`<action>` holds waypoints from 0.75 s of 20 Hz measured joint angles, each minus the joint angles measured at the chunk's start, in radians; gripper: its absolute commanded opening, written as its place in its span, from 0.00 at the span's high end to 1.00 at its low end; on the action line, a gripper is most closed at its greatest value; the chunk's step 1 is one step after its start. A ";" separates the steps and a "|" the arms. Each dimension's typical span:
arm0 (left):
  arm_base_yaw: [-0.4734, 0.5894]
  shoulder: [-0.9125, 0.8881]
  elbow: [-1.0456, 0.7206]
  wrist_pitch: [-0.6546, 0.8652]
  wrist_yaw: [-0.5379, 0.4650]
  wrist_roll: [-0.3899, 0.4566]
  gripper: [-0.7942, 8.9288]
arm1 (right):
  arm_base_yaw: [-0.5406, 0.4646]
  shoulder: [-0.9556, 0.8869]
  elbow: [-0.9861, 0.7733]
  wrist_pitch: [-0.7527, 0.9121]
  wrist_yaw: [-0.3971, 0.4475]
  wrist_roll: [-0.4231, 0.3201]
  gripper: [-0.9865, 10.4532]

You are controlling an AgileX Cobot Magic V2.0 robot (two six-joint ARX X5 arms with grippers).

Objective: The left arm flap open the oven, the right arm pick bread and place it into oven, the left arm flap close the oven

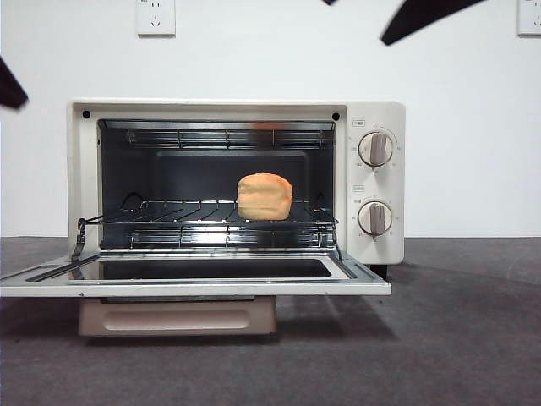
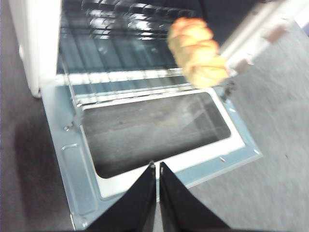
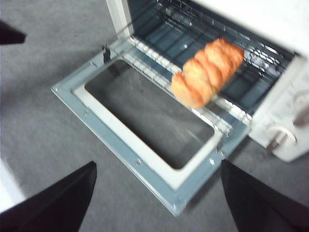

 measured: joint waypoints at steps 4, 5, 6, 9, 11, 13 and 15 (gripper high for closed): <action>0.115 0.076 -0.099 0.122 0.077 -0.037 0.90 | -0.002 -0.113 -0.095 -0.008 0.000 -0.005 0.56; 0.147 0.096 -0.114 0.139 0.086 -0.041 0.90 | -0.002 -0.134 -0.108 -0.010 0.000 -0.005 0.56; 0.179 0.116 -0.119 0.145 0.097 -0.044 0.90 | -0.002 -0.151 -0.114 -0.023 0.000 -0.004 0.56; 0.256 0.186 -0.119 0.195 0.106 -0.033 0.90 | -0.002 -0.174 -0.114 -0.042 0.000 -0.004 0.56; 0.296 0.252 -0.119 0.211 0.107 -0.017 0.90 | -0.002 -0.175 -0.114 -0.053 0.000 -0.004 0.56; 0.312 0.331 -0.119 0.233 0.113 0.006 0.90 | -0.002 -0.175 -0.114 -0.054 0.000 -0.004 0.56; 0.314 0.422 -0.119 0.288 0.138 0.012 0.90 | -0.002 -0.175 -0.114 -0.054 0.000 -0.004 0.56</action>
